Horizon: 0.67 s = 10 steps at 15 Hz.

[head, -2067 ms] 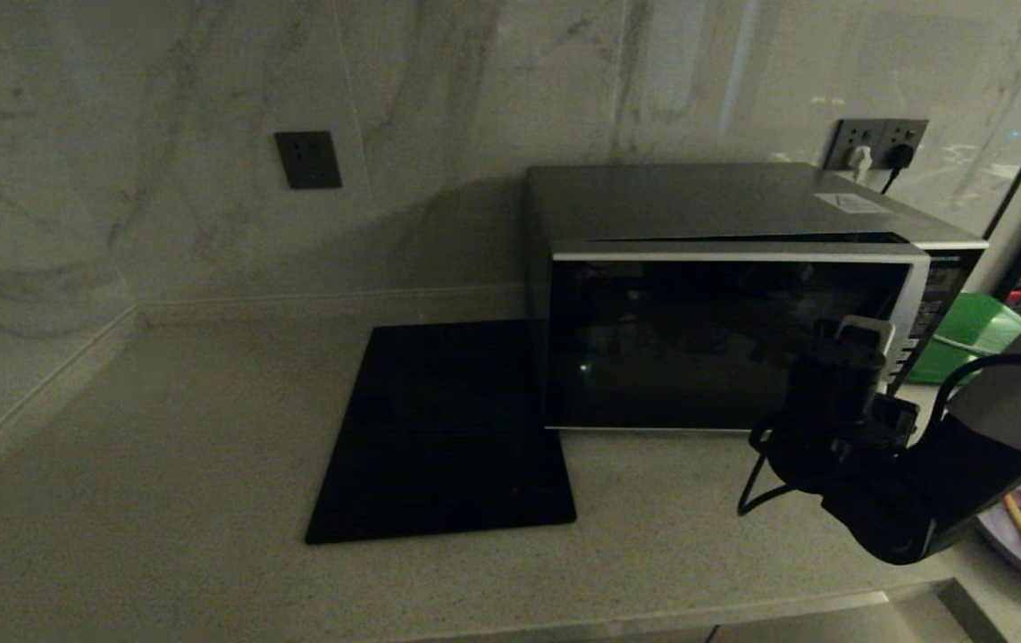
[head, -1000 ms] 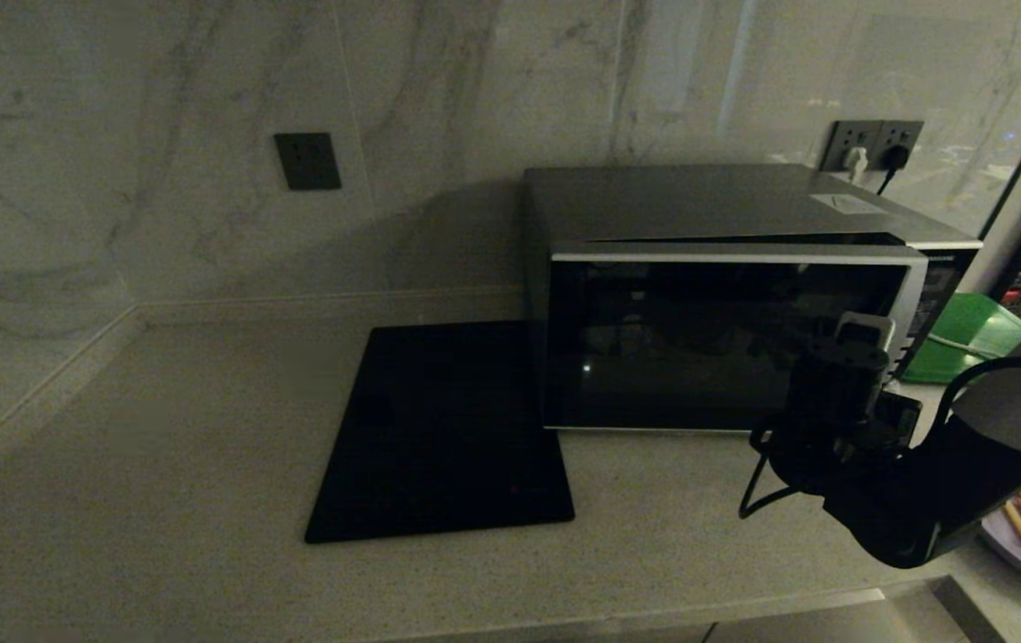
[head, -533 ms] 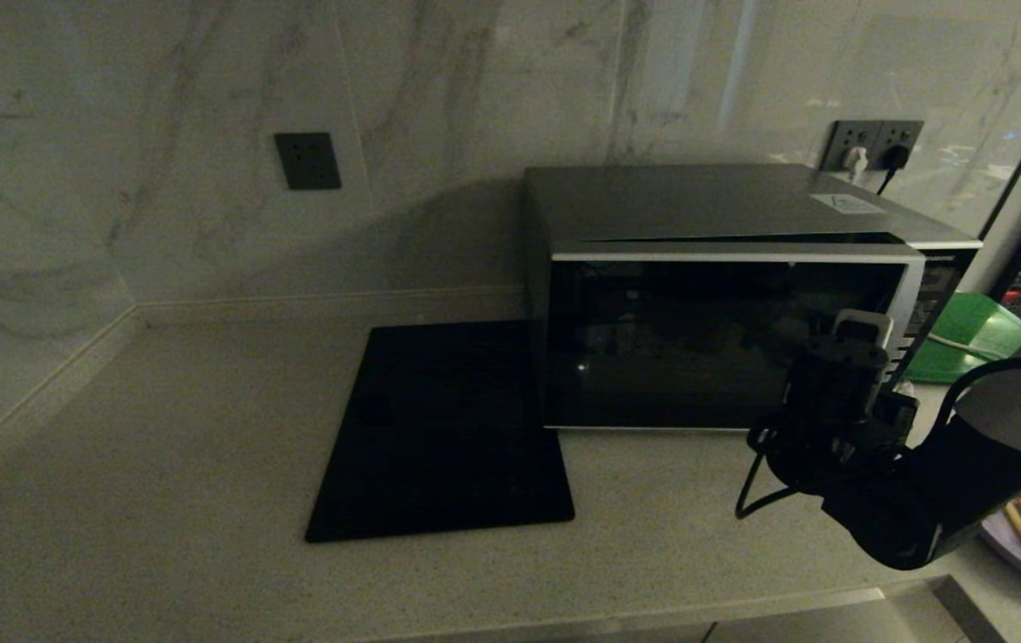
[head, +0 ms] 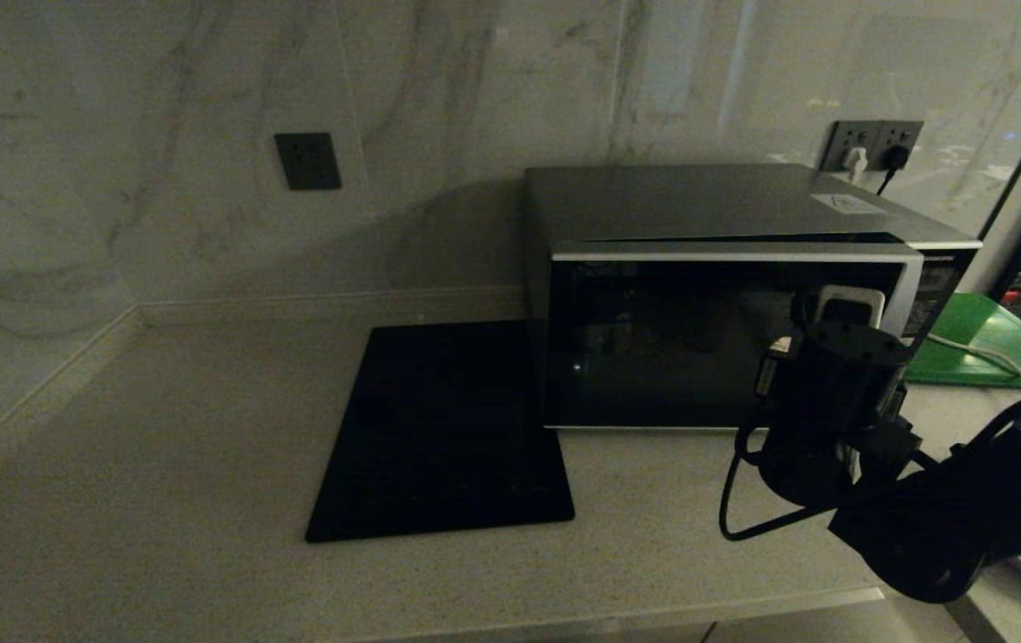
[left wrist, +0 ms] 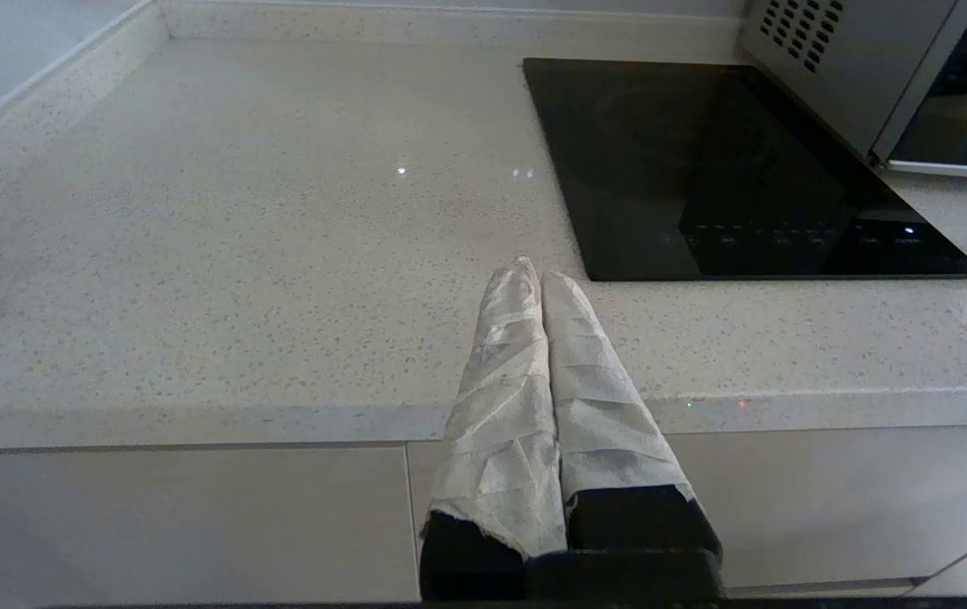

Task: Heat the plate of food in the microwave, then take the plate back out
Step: Open the microwave oven

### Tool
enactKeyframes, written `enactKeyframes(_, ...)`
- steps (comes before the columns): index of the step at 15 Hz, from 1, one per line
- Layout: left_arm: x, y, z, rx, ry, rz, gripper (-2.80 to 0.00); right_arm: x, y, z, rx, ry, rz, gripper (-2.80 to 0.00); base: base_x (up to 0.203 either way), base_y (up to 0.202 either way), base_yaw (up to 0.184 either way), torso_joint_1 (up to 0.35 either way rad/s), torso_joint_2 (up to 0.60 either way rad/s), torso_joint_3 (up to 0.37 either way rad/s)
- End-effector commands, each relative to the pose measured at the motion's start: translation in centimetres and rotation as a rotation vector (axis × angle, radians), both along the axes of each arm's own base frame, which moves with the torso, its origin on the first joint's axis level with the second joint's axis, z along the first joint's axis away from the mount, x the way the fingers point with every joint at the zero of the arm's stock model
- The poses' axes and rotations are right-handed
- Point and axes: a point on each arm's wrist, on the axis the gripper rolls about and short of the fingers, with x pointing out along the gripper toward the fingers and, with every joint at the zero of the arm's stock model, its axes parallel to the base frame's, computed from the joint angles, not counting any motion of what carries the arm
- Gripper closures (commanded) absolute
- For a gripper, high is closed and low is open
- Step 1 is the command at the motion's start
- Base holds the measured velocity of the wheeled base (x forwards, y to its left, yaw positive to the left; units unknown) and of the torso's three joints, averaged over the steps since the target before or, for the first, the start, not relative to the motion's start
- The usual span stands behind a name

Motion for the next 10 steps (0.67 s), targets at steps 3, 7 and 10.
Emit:
enactKeyframes(3,0.0,0.0,0.0,-0.001,-0.001,0.002,0.00,-4.6,-0.1,7.3,0.009,-0.126,0.049,-2.80,0.000,0.000,0.000,0.000,0.00,0.000)
enactKeyframes(7,0.0,0.0,0.0,-0.002,-0.001,0.000,0.00,-8.8,-2.4,12.1,-0.050,-0.129,0.093,-2.80,0.000,0.000,0.000,0.000,0.00,0.000)
enactKeyframes(10,0.0,0.0,0.0,-0.002,-0.001,0.000,0.00,-11.0,-3.8,13.9,-0.116,-0.051,0.144,-2.80,0.000,0.000,0.000,0.000,0.00,0.000)
